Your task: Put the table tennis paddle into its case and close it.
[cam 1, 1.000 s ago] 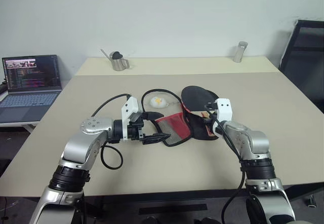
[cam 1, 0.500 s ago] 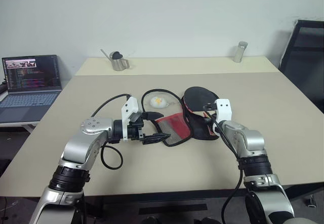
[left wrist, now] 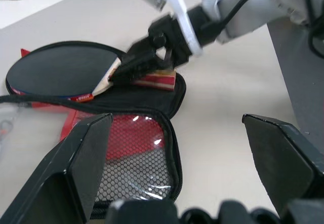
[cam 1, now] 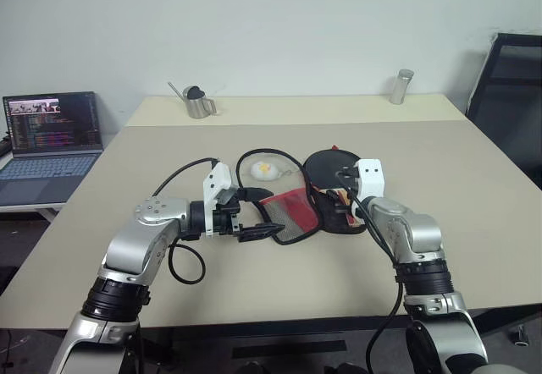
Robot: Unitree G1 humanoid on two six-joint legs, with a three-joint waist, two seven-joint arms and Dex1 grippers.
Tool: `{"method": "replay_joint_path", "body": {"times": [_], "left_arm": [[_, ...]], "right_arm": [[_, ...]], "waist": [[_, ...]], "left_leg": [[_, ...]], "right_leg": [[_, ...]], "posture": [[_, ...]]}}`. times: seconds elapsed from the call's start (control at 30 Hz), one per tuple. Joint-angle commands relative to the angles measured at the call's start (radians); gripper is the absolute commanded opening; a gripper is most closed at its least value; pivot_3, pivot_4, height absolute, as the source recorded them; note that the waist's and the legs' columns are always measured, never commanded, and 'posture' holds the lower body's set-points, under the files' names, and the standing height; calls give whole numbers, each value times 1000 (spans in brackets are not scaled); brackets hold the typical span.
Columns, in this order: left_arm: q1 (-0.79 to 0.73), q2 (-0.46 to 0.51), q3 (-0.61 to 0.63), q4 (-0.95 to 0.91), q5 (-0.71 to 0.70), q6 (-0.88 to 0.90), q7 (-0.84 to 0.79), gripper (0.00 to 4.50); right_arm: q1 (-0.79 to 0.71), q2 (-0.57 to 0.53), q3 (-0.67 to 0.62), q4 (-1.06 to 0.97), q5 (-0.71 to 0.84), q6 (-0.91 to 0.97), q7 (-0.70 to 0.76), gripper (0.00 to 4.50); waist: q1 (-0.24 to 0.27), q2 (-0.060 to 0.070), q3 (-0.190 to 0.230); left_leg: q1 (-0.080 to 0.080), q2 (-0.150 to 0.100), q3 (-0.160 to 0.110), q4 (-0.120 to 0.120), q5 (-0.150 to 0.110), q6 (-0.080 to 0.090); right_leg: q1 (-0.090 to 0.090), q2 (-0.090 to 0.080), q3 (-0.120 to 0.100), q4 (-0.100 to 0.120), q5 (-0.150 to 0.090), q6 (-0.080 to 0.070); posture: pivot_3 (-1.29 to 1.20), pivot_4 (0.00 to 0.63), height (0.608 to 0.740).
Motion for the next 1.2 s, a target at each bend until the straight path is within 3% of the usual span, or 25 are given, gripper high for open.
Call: {"method": "replay_joint_path", "body": {"times": [0.03, 0.2, 0.37, 0.53, 0.73, 1.2], "left_arm": [[18, 31, 45, -19, 3, -14, 16, 4500], [49, 68, 79, 15, 8, -26, 26, 4500], [60, 79, 91, 71, 49, -58, 63, 4500], [15, 68, 37, 209, 163, -150, 102, 4500], [-136, 9, -28, 497, 281, -297, 120, 4500], [-432, -195, -79, 1052, 427, -525, 169, 4500]], "right_arm": [[15, -49, 13, -216, 91, 97, 99, 4482], [63, -244, 6, -435, 222, 186, 295, 4482], [65, -420, -30, -500, 307, 197, 430, 4482], [63, -522, -80, -533, 415, 207, 539, 4482], [82, -598, -71, -577, 467, 157, 610, 4482], [116, -633, -74, -578, 462, 89, 605, 4482]], "waist": [[0, 0, 0], [4, 0, 0], [4, 0, 0], [5, 0, 0], [13, -1, 0], [26, -4, 1]], "left_leg": [[0, 0, 0, 0, 0, 0], [0, 0, -1, 0, 0, 0], [0, 0, -1, 0, 0, 0], [0, 0, -1, 0, 0, 0], [0, 0, -1, 1, 0, 0], [-1, -1, -1, 2, 0, 0]], "right_leg": [[0, 0, 0, 0, 0, 0], [1, -1, -1, -1, 0, 0], [1, -1, -2, -1, 0, 0], [1, -1, -2, -2, 0, 0], [1, -1, -3, -2, 0, 0], [2, -2, -4, -2, 0, 1]], "posture": [[0, 150, 740], [0, 150, 740], [0, 150, 740], [0, 150, 740], [0, 150, 740], [0, 150, 740]]}}
